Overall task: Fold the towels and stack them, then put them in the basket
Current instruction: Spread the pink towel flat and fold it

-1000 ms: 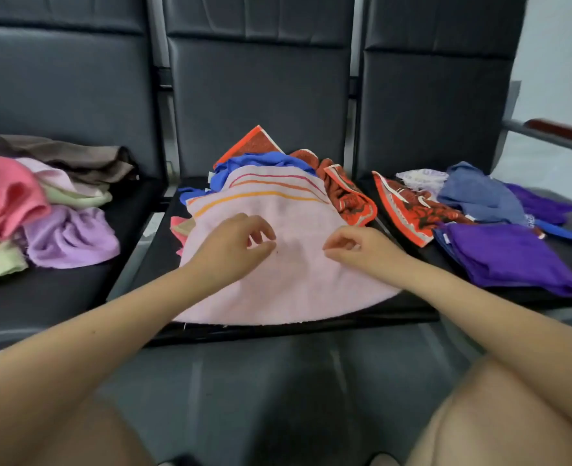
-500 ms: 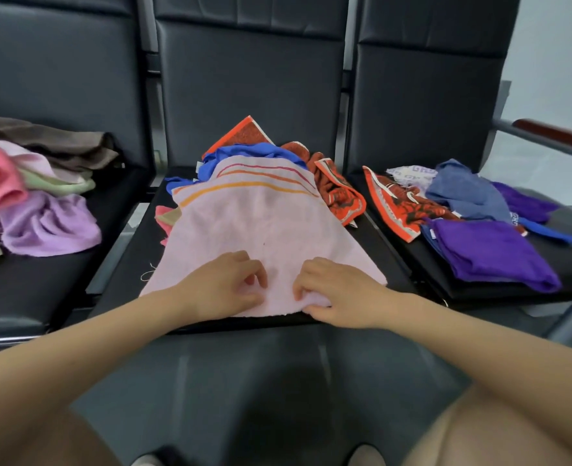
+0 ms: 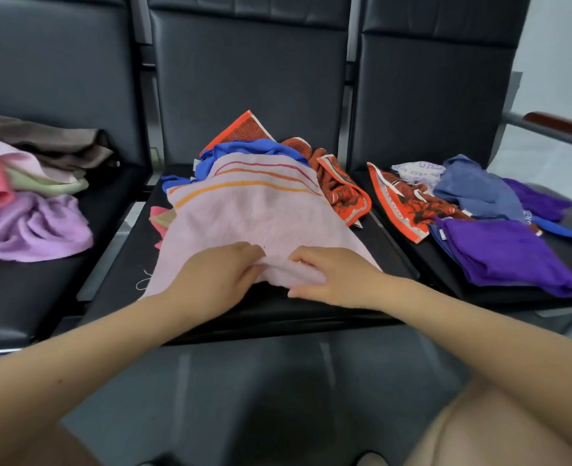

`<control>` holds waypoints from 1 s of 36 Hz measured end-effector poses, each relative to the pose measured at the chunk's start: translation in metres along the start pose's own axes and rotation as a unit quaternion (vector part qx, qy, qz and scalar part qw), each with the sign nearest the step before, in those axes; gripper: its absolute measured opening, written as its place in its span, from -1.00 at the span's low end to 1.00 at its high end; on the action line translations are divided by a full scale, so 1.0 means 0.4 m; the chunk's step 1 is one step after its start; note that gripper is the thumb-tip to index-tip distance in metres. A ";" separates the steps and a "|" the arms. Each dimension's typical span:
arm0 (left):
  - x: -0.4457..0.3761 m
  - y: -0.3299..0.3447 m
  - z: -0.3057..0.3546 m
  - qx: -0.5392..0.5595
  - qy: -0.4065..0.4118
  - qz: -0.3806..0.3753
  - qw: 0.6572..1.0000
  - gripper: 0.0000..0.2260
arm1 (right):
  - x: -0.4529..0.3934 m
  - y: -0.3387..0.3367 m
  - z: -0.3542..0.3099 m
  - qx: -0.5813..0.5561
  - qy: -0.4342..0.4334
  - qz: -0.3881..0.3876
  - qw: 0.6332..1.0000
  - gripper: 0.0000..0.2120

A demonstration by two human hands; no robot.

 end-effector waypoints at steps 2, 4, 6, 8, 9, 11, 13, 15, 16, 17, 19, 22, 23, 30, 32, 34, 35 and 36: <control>-0.003 -0.014 -0.012 -0.001 -0.003 0.021 1.000 -0.46 | -0.010 -0.006 0.008 0.033 -0.009 0.003 0.999 -0.81; -0.006 -0.027 -0.020 -0.008 0.007 0.020 1.000 -0.50 | -0.016 -0.020 0.028 0.047 0.003 0.006 0.999 -0.83; -0.014 -0.039 -0.031 -0.027 0.021 -0.002 0.999 -0.65 | -0.013 -0.043 0.050 0.050 0.019 0.026 0.998 -0.82; -0.023 -0.050 -0.040 -0.057 0.020 -0.036 0.998 -0.70 | 0.000 -0.068 0.071 0.014 0.030 0.064 0.997 -0.80; -0.025 -0.055 -0.047 -0.068 0.012 -0.049 0.996 -0.67 | 0.010 -0.081 0.082 -0.013 0.040 0.080 0.996 -0.79; -0.024 -0.067 -0.067 -0.069 -0.021 -0.065 0.995 -0.65 | 0.030 -0.101 0.101 -0.059 0.069 0.098 0.991 -0.75; -0.021 -0.083 -0.084 -0.057 -0.048 -0.065 0.995 -0.67 | 0.049 -0.119 0.114 -0.096 0.093 0.116 0.984 -0.65; -0.021 -0.102 -0.099 -0.048 -0.075 -0.055 0.995 -0.75 | 0.067 -0.134 0.124 -0.127 0.107 0.140 0.976 -0.63; -0.022 -0.111 -0.106 -0.040 -0.089 -0.042 0.994 -0.77 | 0.076 -0.140 0.130 -0.146 0.117 0.153 0.970 -0.68; -0.020 -0.121 -0.113 -0.027 -0.100 -0.022 0.994 -0.77 | 0.087 -0.146 0.132 -0.163 0.125 0.163 0.965 -0.73; -0.010 -0.141 -0.128 0.027 -0.125 0.020 0.992 -0.73 | 0.106 -0.151 0.137 -0.202 0.144 0.171 0.954 -0.75; 0.004 -0.158 -0.158 0.096 -0.159 0.056 0.981 -0.66 | 0.120 -0.152 0.152 -0.244 0.179 0.182 0.936 -0.70; 0.010 -0.161 -0.161 0.110 -0.168 0.059 0.978 -0.61 | 0.126 -0.153 0.152 -0.256 0.186 0.186 0.930 -0.70; 0.042 -0.143 -0.148 0.141 -0.213 0.078 0.964 -0.65 | 0.146 -0.151 0.114 -0.259 0.197 0.168 0.931 -0.54; 0.053 -0.135 -0.131 0.129 -0.214 0.072 0.966 -0.69 | 0.145 -0.146 0.099 -0.239 0.206 0.149 0.937 -0.63; 0.066 -0.128 -0.120 0.128 -0.214 0.061 0.967 -0.69 | 0.143 -0.140 0.086 -0.233 0.212 0.121 0.941 -0.73; 0.074 -0.123 -0.119 0.131 -0.215 0.050 0.967 -0.68 | 0.142 -0.136 0.080 -0.232 0.213 0.100 0.944 -0.76; 0.083 -0.121 -0.114 0.130 -0.218 0.032 0.967 -0.67 | 0.140 -0.132 0.074 -0.229 0.214 0.079 0.946 -0.76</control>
Point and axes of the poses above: each hand's wrist, its own x-axis away from the middle knuckle, its own y-axis out of the palm, z = x × y, the point moved 2 cm from there along -x, towards the middle knuckle, and after that the axes turned 2 degrees about z, right-handed, at the moved point
